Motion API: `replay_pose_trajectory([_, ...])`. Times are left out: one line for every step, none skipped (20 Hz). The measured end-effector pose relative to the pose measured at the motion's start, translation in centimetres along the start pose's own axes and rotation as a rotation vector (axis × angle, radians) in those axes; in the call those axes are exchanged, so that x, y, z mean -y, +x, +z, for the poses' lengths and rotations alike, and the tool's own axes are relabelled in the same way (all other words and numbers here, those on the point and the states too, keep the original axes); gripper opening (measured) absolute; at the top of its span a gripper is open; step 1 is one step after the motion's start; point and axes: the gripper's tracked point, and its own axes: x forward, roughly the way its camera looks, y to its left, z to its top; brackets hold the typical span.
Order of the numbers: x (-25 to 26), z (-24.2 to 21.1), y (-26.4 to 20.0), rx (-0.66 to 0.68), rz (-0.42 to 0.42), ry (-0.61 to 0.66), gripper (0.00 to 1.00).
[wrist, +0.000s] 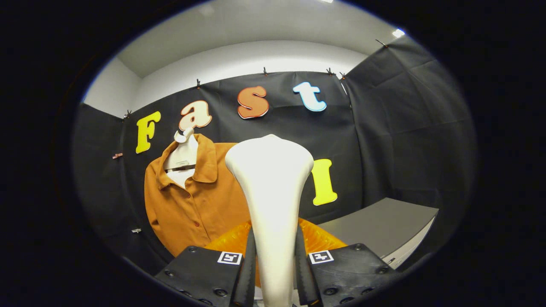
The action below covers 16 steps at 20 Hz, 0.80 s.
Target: Iron the clothes twice with a garment steamer, once on the left side and once on the right side.
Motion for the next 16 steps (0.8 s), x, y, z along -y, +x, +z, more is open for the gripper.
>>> replay_pose_trajectory([-1.7, -0.2, 0.3, 0.005, 0.000, -0.020, 0.42])
replay_pose_trajectory([-3.5, -0.6, 0.8, 0.007, 0.002, -0.035, 0.42])
replay_pose_trajectory([-4.9, -1.0, 1.3, 0.005, 0.005, -0.047, 0.42])
replay_pose_trajectory([-6.4, -1.5, 1.9, 0.002, 0.010, -0.057, 0.42])
replay_pose_trajectory([-7.6, -2.0, 2.5, 0.000, 0.012, -0.065, 0.42])
replay_pose_trajectory([-8.6, -2.6, 3.2, -0.005, 0.013, -0.074, 0.42])
replay_pose_trajectory([-9.4, -3.2, 3.9, -0.011, 0.013, -0.080, 0.42])
replay_pose_trajectory([-10.3, -3.7, 4.6, -0.019, 0.013, -0.082, 0.42])
replay_pose_trajectory([-10.9, -4.3, 5.1, -0.029, 0.014, -0.082, 0.42])
replay_pose_trajectory([-11.5, -5.0, 5.8, -0.042, 0.011, -0.084, 0.42])
replay_pose_trajectory([-11.7, -5.6, 6.4, -0.051, 0.002, -0.089, 0.42])
replay_pose_trajectory([-11.8, -6.1, 7.0, -0.056, -0.007, -0.100, 0.42])
replay_pose_trajectory([-12.0, -6.5, 7.6, -0.065, -0.012, -0.112, 0.42])
replay_pose_trajectory([-12.2, -7.1, 8.3, -0.077, -0.016, -0.122, 0.42])
replay_pose_trajectory([-12.3, -7.7, 8.9, -0.089, -0.019, -0.128, 0.42])
replay_pose_trajectory([-12.4, -8.1, 9.5, -0.098, -0.023, -0.132, 0.42])
